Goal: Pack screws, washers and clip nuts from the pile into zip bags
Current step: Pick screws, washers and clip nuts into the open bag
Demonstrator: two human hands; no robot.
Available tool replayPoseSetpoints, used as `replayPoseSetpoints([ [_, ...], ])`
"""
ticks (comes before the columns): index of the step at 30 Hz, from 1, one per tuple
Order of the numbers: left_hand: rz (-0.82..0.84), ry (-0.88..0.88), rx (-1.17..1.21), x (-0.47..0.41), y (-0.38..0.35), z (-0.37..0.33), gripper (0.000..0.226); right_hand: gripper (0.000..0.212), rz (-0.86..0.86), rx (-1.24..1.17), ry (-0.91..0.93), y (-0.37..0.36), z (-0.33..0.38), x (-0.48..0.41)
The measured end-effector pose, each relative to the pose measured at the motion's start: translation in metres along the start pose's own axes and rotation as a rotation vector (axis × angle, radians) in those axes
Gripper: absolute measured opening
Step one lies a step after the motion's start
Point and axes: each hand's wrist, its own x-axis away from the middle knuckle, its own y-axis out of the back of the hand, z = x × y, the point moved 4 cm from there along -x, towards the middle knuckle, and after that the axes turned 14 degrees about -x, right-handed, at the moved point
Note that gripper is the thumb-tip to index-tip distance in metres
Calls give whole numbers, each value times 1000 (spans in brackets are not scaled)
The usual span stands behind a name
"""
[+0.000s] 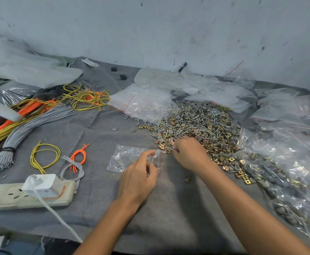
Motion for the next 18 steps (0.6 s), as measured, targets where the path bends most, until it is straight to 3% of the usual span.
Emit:
replayPoseSetpoints([
  [4,-2,4,1,0,1,-1,38,20,-38,21,17,4,0,3],
  [9,-6,1,-9,-1,1,-1,38,8,-120,-244,-82,20,-12,29],
  [13,-10,-9,-13,0,0,-1,36,8,-71,-459,-94,15,-3,56],
  [18,3,-17,-8,2,1,-4,38,7,-67,-431,11,-4,26,62],
])
